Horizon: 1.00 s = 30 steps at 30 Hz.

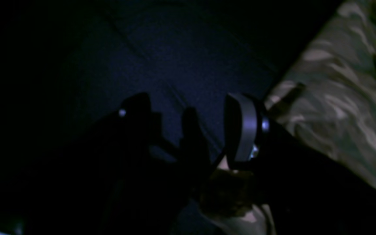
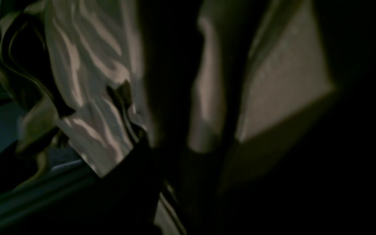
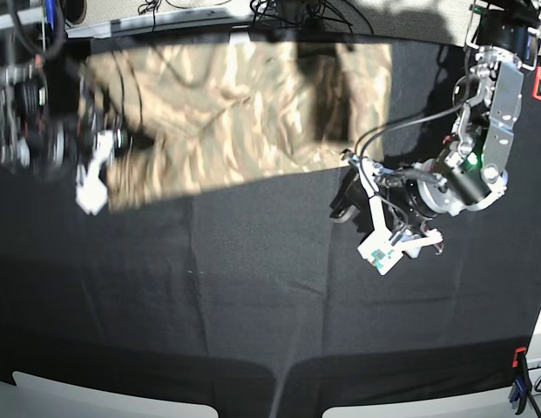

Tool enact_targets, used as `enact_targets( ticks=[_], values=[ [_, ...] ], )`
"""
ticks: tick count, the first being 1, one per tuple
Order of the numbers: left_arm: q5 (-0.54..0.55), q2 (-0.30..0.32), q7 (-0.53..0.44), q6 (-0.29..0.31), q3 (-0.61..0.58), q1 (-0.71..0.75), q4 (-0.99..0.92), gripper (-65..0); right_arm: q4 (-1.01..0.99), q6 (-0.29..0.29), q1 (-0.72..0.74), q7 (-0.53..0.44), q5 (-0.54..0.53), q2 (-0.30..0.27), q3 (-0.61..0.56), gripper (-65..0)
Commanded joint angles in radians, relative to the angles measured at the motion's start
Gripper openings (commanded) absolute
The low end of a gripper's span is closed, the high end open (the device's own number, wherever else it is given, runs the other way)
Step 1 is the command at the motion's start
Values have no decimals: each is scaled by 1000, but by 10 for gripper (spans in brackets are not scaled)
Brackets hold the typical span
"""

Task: Layout the t-shirt on the table in an organized manner, then fold the t-shirt properly
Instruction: 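Lift the shirt's end with the right gripper and drag it toward the center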

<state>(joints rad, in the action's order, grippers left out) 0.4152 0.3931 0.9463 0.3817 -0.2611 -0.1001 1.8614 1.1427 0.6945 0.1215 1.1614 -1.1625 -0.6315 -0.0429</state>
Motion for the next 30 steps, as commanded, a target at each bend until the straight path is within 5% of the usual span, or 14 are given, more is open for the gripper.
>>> enact_targets(
  ticks=[1,22,30],
  values=[
    [5,3,-19,-1,6,-16,19,-317,14,4,55,-20,-6,-25,11,-650],
    [62,3,29,-1,6,-8,19,-317,13,-139,491,-21,326,-24,11,-650],
    [84,-55,-10,0,5,44,16,-317,13,-182,504,-20,315,80,11,-650]
  ],
)
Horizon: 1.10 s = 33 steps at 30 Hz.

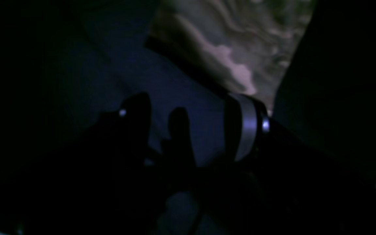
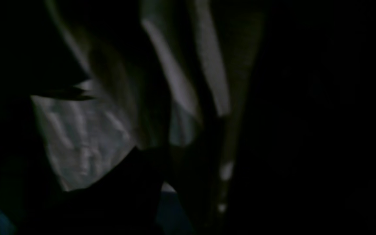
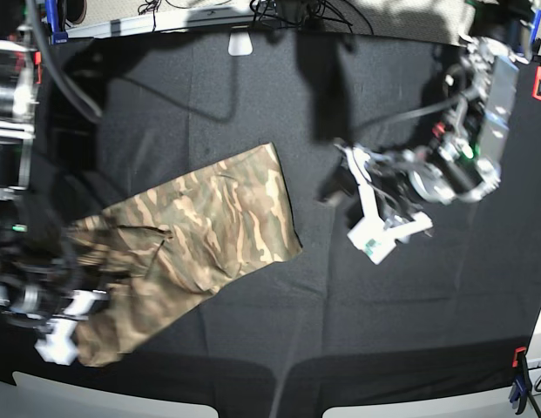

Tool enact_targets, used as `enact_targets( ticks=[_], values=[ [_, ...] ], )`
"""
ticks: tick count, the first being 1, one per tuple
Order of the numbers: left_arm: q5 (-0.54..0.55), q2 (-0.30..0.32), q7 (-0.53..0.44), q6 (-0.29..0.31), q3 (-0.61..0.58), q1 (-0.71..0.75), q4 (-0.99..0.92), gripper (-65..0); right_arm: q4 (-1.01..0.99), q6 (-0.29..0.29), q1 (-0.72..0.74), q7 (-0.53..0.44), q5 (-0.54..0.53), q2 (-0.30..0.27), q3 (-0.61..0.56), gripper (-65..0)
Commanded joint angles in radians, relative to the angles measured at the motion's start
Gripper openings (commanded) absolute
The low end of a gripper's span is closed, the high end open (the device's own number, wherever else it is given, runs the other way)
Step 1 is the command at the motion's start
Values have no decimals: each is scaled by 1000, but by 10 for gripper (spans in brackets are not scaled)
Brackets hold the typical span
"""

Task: Layout the t-shirt on the table in an organized manner, then fold the t-shirt properly
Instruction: 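Lift the shirt's end with the right gripper and drag it toward the center, then fold the held end over the bundle with the right gripper and release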

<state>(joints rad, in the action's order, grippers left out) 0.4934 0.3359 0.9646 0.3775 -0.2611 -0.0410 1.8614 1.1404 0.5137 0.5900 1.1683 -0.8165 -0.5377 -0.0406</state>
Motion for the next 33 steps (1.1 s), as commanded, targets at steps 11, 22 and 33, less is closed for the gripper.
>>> enact_targets(
  ticks=[11,22,33],
  values=[
    [5,-41,-12,4,4,-3,16,-317,15,-16,22,-27,-26,189,8,-650],
    [5,-42,-12,4,4,-3,16,-317,15,-41,-75,-27,-21,285,8,-650],
    [5,-41,-16,4,4,-3,16,-317,17,-42,-113,-27,-31,399,8,-650]
  ],
)
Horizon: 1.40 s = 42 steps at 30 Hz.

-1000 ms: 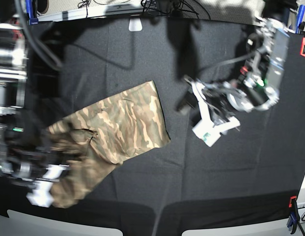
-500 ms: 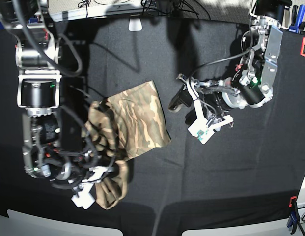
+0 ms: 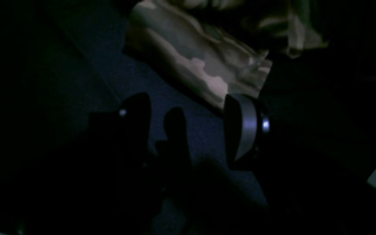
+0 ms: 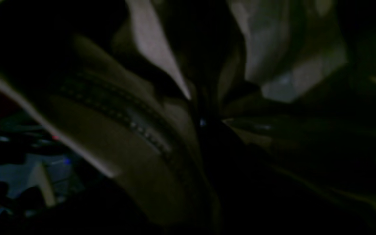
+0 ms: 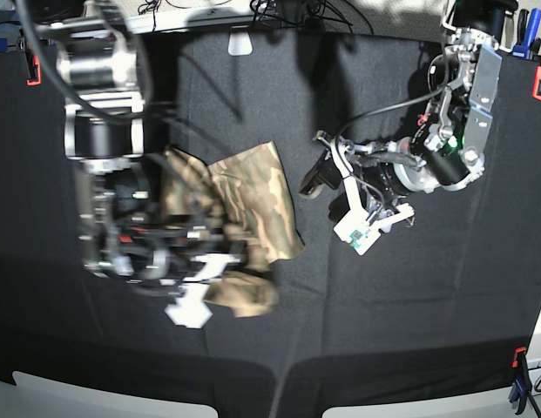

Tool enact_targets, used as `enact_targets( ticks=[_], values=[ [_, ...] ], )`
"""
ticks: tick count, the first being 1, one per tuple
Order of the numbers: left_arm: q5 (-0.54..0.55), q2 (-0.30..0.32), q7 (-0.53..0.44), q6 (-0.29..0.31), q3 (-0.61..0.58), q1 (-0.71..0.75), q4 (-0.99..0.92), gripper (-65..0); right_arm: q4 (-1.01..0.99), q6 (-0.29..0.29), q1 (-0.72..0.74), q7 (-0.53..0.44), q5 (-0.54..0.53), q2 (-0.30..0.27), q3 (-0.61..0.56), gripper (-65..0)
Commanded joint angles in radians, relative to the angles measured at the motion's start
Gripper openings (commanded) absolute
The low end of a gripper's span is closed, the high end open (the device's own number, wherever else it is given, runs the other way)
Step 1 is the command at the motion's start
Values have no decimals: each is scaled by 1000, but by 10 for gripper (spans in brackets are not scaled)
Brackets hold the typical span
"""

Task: Layout the t-shirt on the table in an organized manner, then fold the t-shirt properly
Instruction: 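Fold the held end over the bundle with the right gripper and release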

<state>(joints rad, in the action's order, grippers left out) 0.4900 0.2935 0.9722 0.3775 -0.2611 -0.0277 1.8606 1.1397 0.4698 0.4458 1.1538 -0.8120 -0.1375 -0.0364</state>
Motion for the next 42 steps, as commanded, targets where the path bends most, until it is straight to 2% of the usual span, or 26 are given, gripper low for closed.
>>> enact_targets(
  ticks=[1,8,11,13,16,21,28,33,37,39,42],
  values=[
    [9,1,-23,4,4,-17,17,-317,18,2,31,-12,-35,13,3,-650],
    [9,1,-23,4,4,-16,17,-317,18,3,39,-12,-32,90,3,-650],
    [9,1,-23,4,4,-16,17,-317,18,4,39,-13,-33,93,3,-456],
    [9,1,-23,4,4,-16,17,-317,18,3,39,-12,-60,93,3,-380],
    [8,2,-23,4,4,-17,17,-317,18,4,39,-12,-169,93,3,-377],
    [-21,6,-23,4,4,-17,17,-317,43,5,42,-12,-245,124,3,-377],
    [-98,6,-15,4,4,-17,17,-317,84,6,42,-12,-220,184,3,-377],
    [-105,6,-15,4,4,-17,17,-317,137,84,64,-13,-283,185,11,-377],
    [-198,6,-15,3,4,-17,17,-317,244,128,105,-13,-322,190,59,-377],
    [-234,6,-9,3,4,-17,17,-317,295,169,138,-13,-286,189,100,-377],
    [-224,6,6,0,4,-17,23,-317,325,197,197,-13,-79,187,190,-377]
  ],
)
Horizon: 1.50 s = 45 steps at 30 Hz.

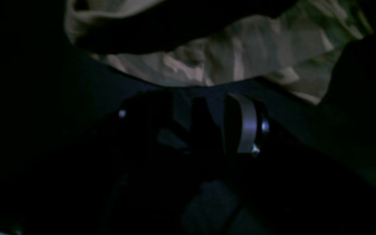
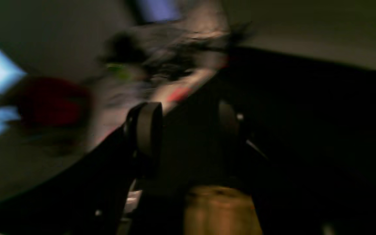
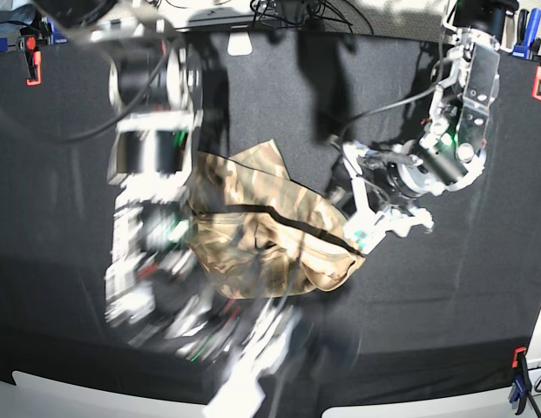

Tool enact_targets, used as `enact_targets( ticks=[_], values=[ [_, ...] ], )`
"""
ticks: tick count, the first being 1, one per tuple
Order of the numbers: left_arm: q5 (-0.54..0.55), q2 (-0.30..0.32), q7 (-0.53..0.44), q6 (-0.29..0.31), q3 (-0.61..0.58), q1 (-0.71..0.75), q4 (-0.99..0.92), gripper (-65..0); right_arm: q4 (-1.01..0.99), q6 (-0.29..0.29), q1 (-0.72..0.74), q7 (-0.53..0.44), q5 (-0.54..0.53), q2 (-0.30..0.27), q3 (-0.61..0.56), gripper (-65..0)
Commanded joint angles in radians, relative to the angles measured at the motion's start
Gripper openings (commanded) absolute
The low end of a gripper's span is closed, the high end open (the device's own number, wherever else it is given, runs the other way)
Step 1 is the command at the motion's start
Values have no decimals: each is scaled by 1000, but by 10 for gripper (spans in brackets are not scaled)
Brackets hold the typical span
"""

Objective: Layout the t-shirt on the table in an organized manner, then fold the t-shirt properly

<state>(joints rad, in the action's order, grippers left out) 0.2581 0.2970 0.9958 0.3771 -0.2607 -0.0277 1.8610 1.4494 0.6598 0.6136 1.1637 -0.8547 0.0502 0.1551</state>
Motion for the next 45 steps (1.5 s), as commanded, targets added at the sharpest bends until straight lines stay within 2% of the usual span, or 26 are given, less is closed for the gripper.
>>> enact_targets(
  ticks=[1,2,3,6,8,13,17,19,22,24,26,28,30,32,36,39,41,45],
  values=[
    [25,3,-18,0,4,-17,31,-317,15,7,48,-23,61,-1,36,-378],
    [32,3,-18,2,4,-17,46,-317,15,6,63,-23,161,-5,77,-378],
    [35,3,-23,10,4,-16,69,-317,15,0,72,-39,215,-23,108,-378],
    [39,3,-28,42,4,-16,165,-317,15,-2,71,-44,224,-107,200,-378],
    [76,3,-40,42,4,-13,220,-317,15,-2,63,-34,225,-174,249,-379],
    [237,0,-88,46,-3,11,273,-317,15,-2,-18,-34,245,-385,320,-379],
    [266,-23,-139,90,-74,11,274,-317,15,-2,-108,-34,250,-549,352,-379],
    [215,-53,-175,102,-141,11,274,-317,15,-2,-142,-34,251,-612,365,-379],
    [-40,-97,-283,101,-271,11,272,-317,15,-3,-169,-34,249,-681,388,-379],
    [-237,-118,-339,72,-355,11,266,-317,15,-5,-167,-34,245,-711,404,-379],
    [-397,-137,-362,10,-431,10,241,-317,15,-6,-167,-34,224,-736,411,-379],
    [-531,-157,-404,-52,-492,5,182,-317,15,-6,-167,-34,219,-751,410,-379],
    [-615,-182,-454,-90,-531,-4,91,-317,15,-6,-167,-34,219,-757,410,-379],
    [-676,-218,-473,-129,-556,-28,-21,-317,15,-6,-167,-34,219,-756,410,-379],
    [-788,-293,-458,-261,-567,-85,-197,-317,14,-6,-168,-34,219,-757,410,-379],
    [-820,-304,-439,-330,-567,-117,-228,-317,14,-6,-168,-34,219,-756,410,-379],
    [-820,-302,-432,-351,-567,-130,-225,-317,14,-6,-167,-34,215,-756,410,-379],
    [-837,-301,-394,-351,-567,-127,-208,-317,14,-6,-168,-34,214,-756,410,-379]
  ],
)
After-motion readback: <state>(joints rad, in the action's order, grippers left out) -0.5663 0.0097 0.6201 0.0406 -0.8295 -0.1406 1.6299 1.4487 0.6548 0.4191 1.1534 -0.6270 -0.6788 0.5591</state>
